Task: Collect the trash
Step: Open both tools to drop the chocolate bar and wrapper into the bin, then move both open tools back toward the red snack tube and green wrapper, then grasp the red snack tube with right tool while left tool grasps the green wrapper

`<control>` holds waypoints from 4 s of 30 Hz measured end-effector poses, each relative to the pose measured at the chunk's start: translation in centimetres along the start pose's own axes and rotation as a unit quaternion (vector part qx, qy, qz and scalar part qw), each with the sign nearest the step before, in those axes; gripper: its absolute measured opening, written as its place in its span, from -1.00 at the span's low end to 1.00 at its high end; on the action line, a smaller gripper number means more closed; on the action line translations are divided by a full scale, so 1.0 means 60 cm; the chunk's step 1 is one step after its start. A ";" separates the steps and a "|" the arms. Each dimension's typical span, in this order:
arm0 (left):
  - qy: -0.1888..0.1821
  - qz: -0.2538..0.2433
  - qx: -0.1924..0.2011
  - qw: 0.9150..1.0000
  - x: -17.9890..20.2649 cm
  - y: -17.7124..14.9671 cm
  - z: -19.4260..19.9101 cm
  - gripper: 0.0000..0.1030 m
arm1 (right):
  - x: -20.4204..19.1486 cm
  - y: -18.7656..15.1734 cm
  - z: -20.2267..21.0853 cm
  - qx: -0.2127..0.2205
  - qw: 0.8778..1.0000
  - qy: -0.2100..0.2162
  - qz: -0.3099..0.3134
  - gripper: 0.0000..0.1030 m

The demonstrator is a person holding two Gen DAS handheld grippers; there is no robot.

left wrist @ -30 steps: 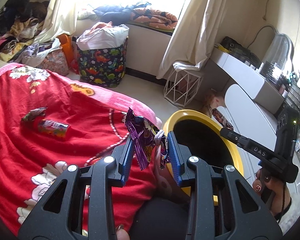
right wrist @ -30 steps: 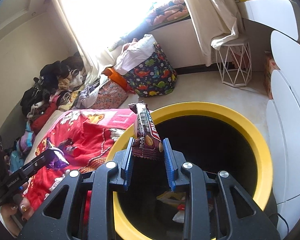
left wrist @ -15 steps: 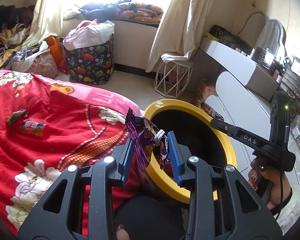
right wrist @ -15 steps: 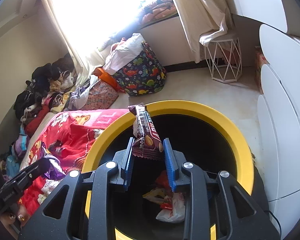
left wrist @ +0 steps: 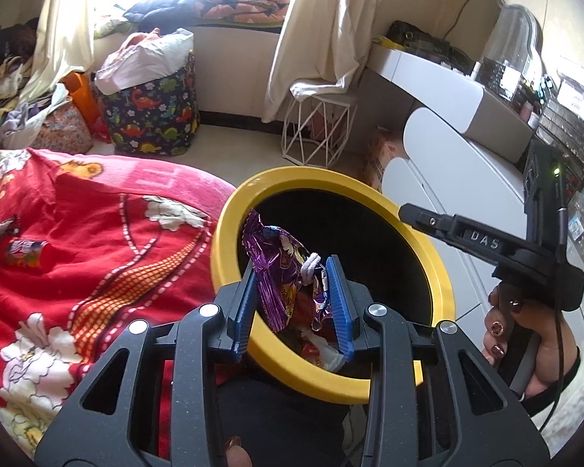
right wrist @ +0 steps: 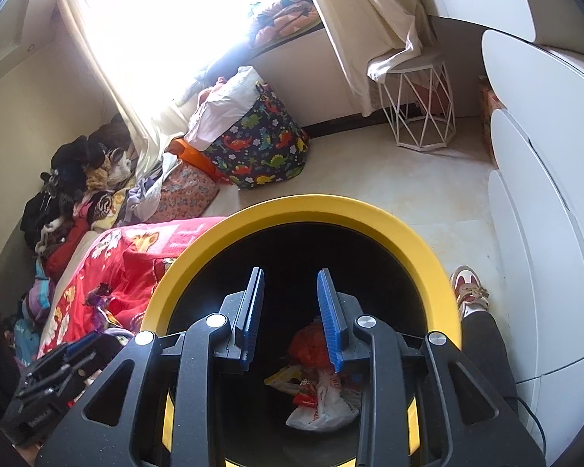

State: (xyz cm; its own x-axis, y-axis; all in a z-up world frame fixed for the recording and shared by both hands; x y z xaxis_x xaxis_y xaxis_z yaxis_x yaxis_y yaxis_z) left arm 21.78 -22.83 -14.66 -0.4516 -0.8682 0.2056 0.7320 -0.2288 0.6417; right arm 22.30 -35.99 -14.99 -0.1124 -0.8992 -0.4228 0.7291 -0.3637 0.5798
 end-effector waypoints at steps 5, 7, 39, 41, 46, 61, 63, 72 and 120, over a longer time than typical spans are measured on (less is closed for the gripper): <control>0.000 -0.011 -0.013 1.000 0.013 0.001 -0.025 -0.31 | 0.014 0.004 0.004 0.004 1.000 -0.001 -0.017 -0.35; 0.000 -0.014 -0.015 1.000 0.017 0.002 -0.031 -0.20 | 0.016 0.005 0.006 0.006 1.000 -0.001 -0.019 -0.28; 0.011 0.037 0.030 0.999 -0.031 0.024 0.031 0.79 | -0.020 0.032 0.053 0.053 0.998 -0.016 0.012 0.65; 0.014 0.039 0.034 0.999 -0.037 0.026 0.039 0.79 | -0.030 0.032 0.056 0.056 0.998 -0.014 0.018 0.65; 0.024 0.043 0.043 0.998 -0.055 0.027 0.057 0.79 | -0.062 0.033 0.066 0.063 0.997 -0.004 0.034 0.66; 0.052 0.083 0.074 0.992 -0.135 0.036 0.113 0.79 | -0.168 0.027 0.081 0.084 0.992 0.039 0.089 0.84; 0.058 0.089 0.079 0.991 -0.150 0.036 0.121 0.79 | -0.184 0.023 0.080 0.084 0.991 0.044 0.099 0.85; 0.078 0.119 0.096 0.985 -0.216 0.038 0.151 0.79 | -0.250 0.003 0.065 0.074 0.986 0.063 0.138 0.86; -0.001 0.422 0.042 0.906 -0.593 -0.034 0.091 0.14 | -0.579 -0.141 -0.369 -0.144 0.913 0.099 0.369 0.34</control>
State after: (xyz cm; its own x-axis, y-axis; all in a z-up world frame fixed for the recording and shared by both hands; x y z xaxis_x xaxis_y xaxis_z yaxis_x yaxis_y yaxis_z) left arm 33.54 10.94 -19.25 0.2485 -0.7176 0.6506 0.7760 0.5495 0.3097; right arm 34.97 3.70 -20.63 0.5854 -0.8010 -0.1252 0.7066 0.4284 0.5632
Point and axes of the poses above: each gripper's, at about its wrist camera, not at the fingertips, and z roughly against the way its jaws point, x to its right, y to its top, the point moved 9 cm from there along -z, roughly the way its jaws point, and after that the axes turned 6 degrees about -x, right-handed, at the moved point
